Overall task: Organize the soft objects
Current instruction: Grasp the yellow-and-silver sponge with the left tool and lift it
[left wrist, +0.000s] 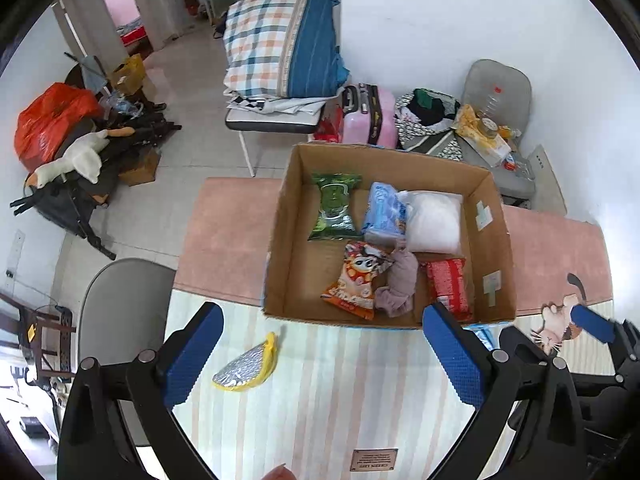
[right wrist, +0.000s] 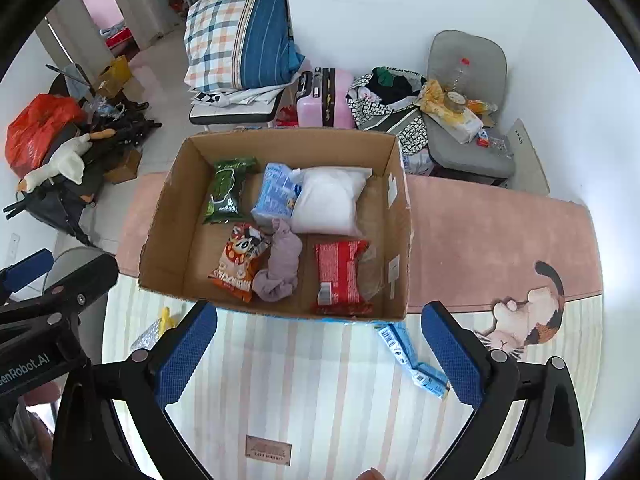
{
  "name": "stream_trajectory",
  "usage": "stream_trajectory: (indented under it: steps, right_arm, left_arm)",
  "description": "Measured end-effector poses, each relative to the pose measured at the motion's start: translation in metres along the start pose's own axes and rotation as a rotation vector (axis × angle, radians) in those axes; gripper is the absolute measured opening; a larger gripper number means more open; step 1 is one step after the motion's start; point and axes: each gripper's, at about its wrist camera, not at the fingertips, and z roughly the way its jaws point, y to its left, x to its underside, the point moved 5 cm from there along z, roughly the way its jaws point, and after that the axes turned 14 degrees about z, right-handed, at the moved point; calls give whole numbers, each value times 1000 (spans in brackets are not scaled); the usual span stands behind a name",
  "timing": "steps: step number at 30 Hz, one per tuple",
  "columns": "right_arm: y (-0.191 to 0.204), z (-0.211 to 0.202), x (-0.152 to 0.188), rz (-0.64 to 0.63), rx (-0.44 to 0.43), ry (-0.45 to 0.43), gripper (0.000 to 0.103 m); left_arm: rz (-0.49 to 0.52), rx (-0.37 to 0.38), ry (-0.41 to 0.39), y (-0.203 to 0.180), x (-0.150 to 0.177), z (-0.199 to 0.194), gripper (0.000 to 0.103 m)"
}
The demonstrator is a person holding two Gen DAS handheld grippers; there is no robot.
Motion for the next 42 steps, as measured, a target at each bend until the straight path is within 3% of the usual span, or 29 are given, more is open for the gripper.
stream_trajectory:
  steps: [5, 10, 16, 19, 21, 23, 25, 26, 28, 32, 36, 42]
  right_arm:
    - [-2, 36, 28, 36, -12, 95, 103]
    - [-3, 91, 67, 124, -13, 206, 103]
    - [1, 141, 99, 155, 6, 302, 103]
    - [4, 156, 105, 141, 30, 325, 103]
    - [6, 163, 107, 129, 48, 332, 103]
    - [6, 166, 107, 122, 56, 335, 103]
    - [6, 170, 107, 113, 65, 338, 103]
    - [5, 171, 107, 110, 69, 340, 103]
    - [2, 175, 108, 114, 72, 347, 103]
    - [-6, 174, 107, 137, 48, 355, 103]
    - [-23, 164, 105, 116, 42, 358, 103]
    - [-83, 152, 87, -5, 155, 309, 103]
  left_arm:
    - [-14, -74, 80, 26, 35, 25, 102]
    - [-25, -110, 253, 68, 89, 82, 102]
    - [20, -46, 395, 80, 125, 149, 102]
    - [128, -2, 445, 66, 131, 182, 102]
    - [204, 67, 504, 54, 140, 206, 102]
    - [282, 69, 553, 44, 148, 223, 102]
    - [337, 77, 585, 36, 156, 237, 96]
    - [343, 74, 604, 35, 161, 244, 76]
    - [279, 109, 592, 37, 159, 241, 59]
    - [167, 132, 565, 32, 155, 225, 57]
    - [92, 212, 507, -7, 151, 193, 57]
    - [53, 275, 432, -85, 137, 164, 57]
